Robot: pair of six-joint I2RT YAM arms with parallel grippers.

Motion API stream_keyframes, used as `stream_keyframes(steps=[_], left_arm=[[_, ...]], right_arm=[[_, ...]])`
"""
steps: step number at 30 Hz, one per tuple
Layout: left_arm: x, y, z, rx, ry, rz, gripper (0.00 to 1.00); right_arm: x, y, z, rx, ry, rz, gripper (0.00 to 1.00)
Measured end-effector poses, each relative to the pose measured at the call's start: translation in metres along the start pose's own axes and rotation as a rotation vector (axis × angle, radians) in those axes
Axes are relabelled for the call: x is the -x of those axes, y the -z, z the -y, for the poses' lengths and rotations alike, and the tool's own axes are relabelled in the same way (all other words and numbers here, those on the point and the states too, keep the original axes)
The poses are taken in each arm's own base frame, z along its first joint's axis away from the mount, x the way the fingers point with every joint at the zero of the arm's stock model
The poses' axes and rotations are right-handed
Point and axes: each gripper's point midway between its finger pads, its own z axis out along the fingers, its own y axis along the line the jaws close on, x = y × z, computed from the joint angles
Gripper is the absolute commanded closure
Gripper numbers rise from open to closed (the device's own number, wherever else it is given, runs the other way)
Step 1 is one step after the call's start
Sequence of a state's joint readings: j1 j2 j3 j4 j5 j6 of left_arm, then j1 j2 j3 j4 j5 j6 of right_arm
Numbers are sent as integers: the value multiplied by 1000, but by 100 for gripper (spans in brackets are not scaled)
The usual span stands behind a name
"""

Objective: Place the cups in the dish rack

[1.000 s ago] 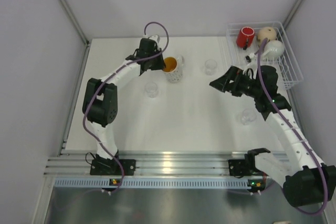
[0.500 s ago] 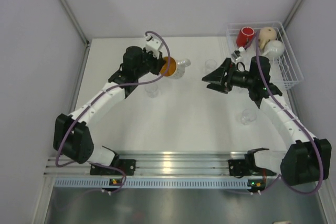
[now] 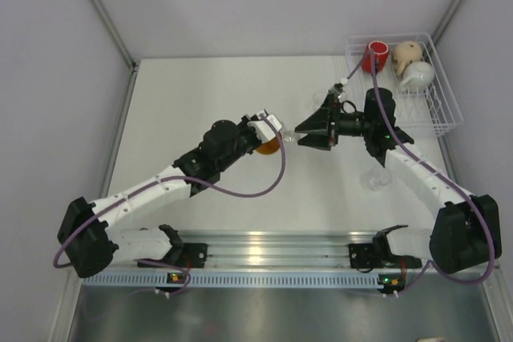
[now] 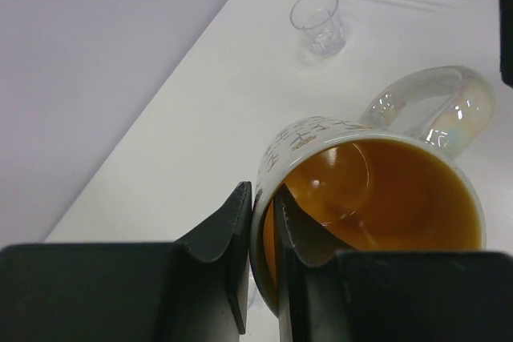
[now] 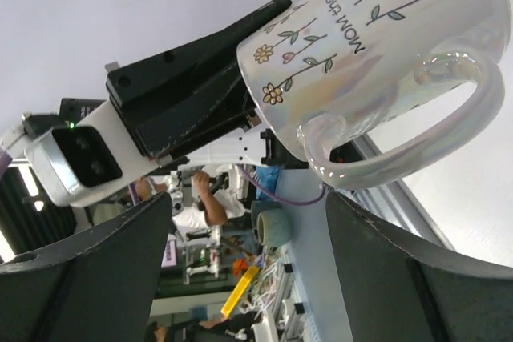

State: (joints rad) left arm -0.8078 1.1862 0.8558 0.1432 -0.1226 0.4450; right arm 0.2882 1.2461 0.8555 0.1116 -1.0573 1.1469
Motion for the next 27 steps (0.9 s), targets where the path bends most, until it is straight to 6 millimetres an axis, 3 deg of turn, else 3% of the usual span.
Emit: stream_keyframes(steps=[5, 13, 19, 27], left_arm=[[9, 10, 13, 23, -112, 18, 100], [47, 30, 16, 51, -187, 126, 100], [56, 35, 19, 39, -202, 162, 100], [64, 44, 32, -23, -220, 250, 100]], right_arm=[[-18, -6, 15, -10, -55, -67, 23], [-34, -5, 33, -41, -100, -124, 27], [-38, -4, 24, 0, -105, -159, 36], [-41, -5, 14, 66, -152, -188, 39]])
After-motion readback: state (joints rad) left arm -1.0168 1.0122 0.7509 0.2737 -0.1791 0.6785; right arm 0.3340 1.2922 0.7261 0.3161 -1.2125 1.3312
